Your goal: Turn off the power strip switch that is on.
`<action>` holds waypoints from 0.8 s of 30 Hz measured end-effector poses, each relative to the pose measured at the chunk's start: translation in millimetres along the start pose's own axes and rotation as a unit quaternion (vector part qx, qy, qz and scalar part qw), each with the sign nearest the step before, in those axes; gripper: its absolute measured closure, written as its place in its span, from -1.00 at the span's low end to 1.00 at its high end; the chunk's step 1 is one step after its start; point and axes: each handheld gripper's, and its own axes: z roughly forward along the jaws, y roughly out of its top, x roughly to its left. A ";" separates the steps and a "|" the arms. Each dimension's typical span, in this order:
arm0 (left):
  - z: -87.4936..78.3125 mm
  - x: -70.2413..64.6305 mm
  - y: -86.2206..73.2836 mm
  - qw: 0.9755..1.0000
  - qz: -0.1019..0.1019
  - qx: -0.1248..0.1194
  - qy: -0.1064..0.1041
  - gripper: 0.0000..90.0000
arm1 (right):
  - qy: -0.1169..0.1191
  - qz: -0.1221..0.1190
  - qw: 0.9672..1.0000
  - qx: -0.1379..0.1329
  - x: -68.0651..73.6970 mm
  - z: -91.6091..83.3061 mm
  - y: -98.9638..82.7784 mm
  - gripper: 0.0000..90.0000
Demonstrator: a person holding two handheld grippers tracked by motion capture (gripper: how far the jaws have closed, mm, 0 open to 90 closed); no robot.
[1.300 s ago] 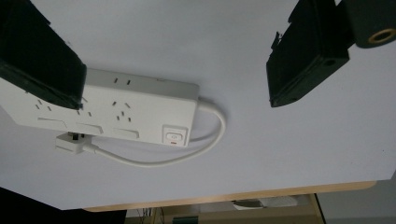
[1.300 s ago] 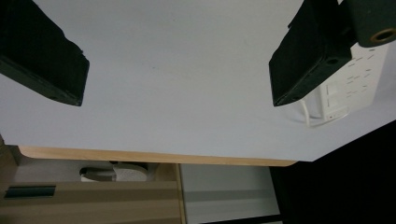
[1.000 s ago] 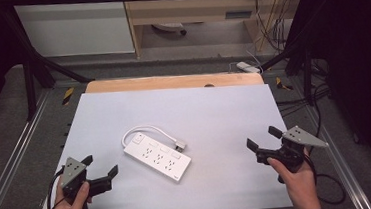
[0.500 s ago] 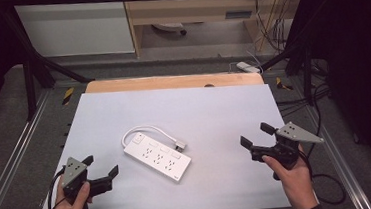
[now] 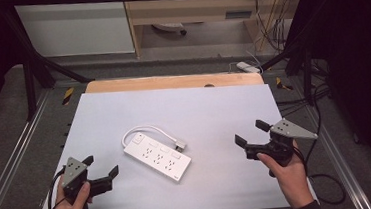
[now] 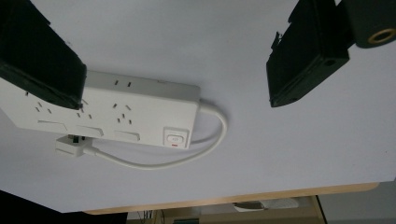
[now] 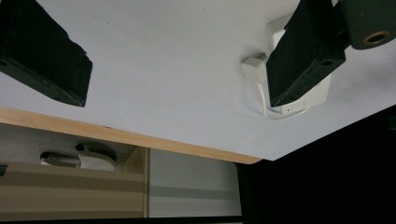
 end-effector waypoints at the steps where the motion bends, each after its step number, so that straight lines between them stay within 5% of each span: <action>1: -0.1 0.1 0.0 1.000 0.000 0.000 0.000 -0.89 | 0.000 -0.002 1.000 -0.001 0.8 0.7 0.4 -0.76; 12: -0.4 0.4 0.2 1.000 0.002 0.000 0.001 -0.89 | 0.034 -0.032 0.999 -0.011 14.6 11.4 4.2 -0.27; 24: -0.5 0.6 0.2 1.000 0.003 0.000 0.001 -0.89 | 0.067 -0.038 0.997 -0.013 26.0 25.1 4.5 0.30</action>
